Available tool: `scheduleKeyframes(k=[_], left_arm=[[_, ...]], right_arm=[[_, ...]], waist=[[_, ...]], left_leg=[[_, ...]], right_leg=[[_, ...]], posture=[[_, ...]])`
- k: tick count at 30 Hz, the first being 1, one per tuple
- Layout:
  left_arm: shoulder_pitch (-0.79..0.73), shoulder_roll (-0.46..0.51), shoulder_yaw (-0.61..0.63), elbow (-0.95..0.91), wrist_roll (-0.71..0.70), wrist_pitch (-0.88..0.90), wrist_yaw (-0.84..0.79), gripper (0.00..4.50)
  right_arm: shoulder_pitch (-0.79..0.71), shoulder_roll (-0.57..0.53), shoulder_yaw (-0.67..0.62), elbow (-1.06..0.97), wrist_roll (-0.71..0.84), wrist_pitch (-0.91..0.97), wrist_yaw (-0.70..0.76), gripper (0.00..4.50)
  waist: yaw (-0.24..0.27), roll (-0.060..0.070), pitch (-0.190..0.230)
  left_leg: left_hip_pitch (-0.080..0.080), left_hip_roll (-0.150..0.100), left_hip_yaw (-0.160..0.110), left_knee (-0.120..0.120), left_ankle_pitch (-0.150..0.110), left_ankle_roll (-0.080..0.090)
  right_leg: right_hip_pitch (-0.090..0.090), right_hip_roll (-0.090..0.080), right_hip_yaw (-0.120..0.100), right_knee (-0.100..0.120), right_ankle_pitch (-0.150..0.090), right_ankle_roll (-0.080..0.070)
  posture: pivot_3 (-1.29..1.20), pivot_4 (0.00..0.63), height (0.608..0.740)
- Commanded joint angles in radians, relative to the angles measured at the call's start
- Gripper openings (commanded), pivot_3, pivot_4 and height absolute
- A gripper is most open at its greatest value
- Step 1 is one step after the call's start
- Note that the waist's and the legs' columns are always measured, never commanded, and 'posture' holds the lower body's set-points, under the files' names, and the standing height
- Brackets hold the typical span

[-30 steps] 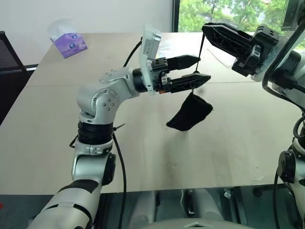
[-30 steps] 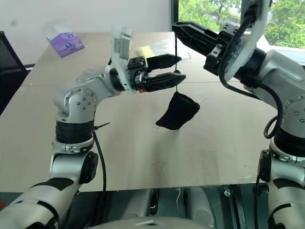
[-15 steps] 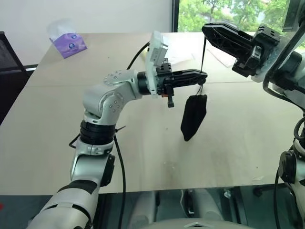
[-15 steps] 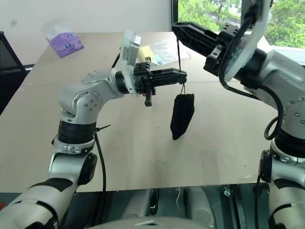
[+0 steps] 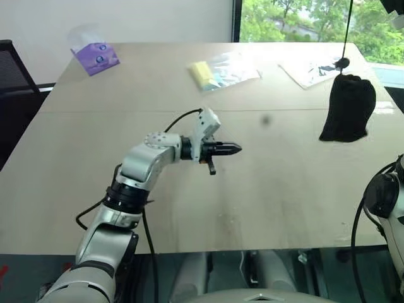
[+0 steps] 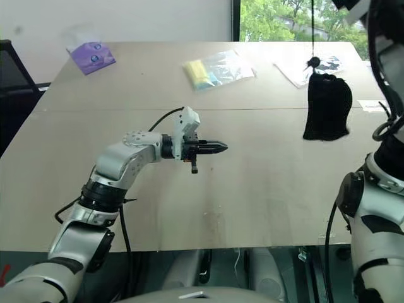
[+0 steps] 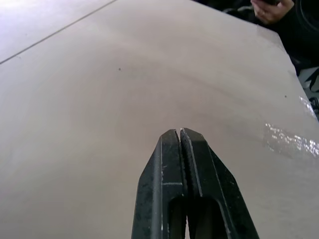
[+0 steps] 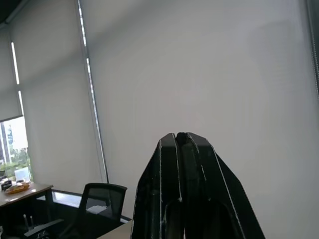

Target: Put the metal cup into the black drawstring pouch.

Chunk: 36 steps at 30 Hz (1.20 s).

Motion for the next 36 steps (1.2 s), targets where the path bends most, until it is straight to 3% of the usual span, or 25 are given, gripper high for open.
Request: scheduleKeyframes(k=[1, 3, 7, 14, 20, 26, 36], left_arm=[[-0.082, -0.056, 0.114, -0.048, -0.099, 0.012, 0.044, 0.29], [-0.135, -0.086, 0.142, -0.047, -0.120, 0.014, 0.070, 0.83], [-0.230, -0.140, 0.185, -0.045, -0.145, 0.032, 0.144, 2.53], [-0.328, -0.165, 0.222, -0.073, -0.206, 0.074, 0.183, 2.53], [-0.319, -0.157, 0.204, -0.114, -0.252, 0.114, 0.155, 2.53], [-0.285, -0.148, 0.147, -0.117, -0.241, 0.125, 0.108, 0.04], [-0.195, -0.121, 0.017, -0.014, -0.087, 0.040, 0.073, 0.04]], right_arm=[[0.008, -0.023, 0.004, -0.049, 0.036, 0.009, 0.024, 0.00], [0.020, -0.028, 0.011, -0.060, 0.048, 0.018, 0.035, 0.00], [0.031, -0.021, 0.032, -0.076, 0.059, 0.018, 0.031, 0.00], [0.032, 0.042, 0.091, -0.116, 0.089, 0.007, -0.021, 0.00], [0.039, 0.091, 0.122, -0.148, 0.114, -0.004, -0.061, 0.00], [0.042, 0.099, 0.123, -0.174, 0.148, -0.008, -0.103, 0.00], [0.000, 0.073, 0.094, -0.134, 0.128, -0.045, -0.117, 0.00]], waist=[[0.001, 0.000, 0.000], [0.001, 0.000, 0.000], [0.000, 0.000, 0.000], [-0.003, 0.000, 0.000], [-0.002, 0.000, 0.000], [-0.002, 0.000, 0.000], [-0.005, 0.000, 0.000]], left_leg=[[0.000, 0.000, 0.000, 0.000, 0.000, 0.000], [0.000, 0.000, 0.000, 0.000, 0.000, 0.000], [0.000, 0.000, 0.001, 0.001, 0.000, 0.000], [0.000, 0.000, 0.000, 0.000, 0.001, -0.002], [0.000, 0.000, 0.000, 0.001, 0.002, -0.004], [0.000, 0.000, 0.000, 0.001, 0.002, -0.004], [0.001, 0.000, 0.001, 0.000, 0.002, -0.004]], right_leg=[[0.000, 0.000, 0.000, 0.000, 0.000, 0.000], [0.000, 0.000, 0.000, 0.000, 0.000, 0.000], [0.000, 0.001, -0.001, 0.000, 0.000, 0.000], [0.000, 0.001, -0.001, 0.001, 0.000, 0.000], [0.000, 0.001, -0.001, 0.001, 0.000, 0.000], [0.000, 0.002, -0.001, 0.001, 0.000, 0.000], [0.000, 0.002, -0.001, 0.001, 0.000, 0.000]], posture=[[0.00, 0.150, 0.740], [0.00, 0.150, 0.740], [0.00, 0.150, 0.740], [0.00, 0.150, 0.740], [0.00, 0.150, 0.740], [0.00, 0.150, 0.740], [0.00, 0.150, 0.740]])
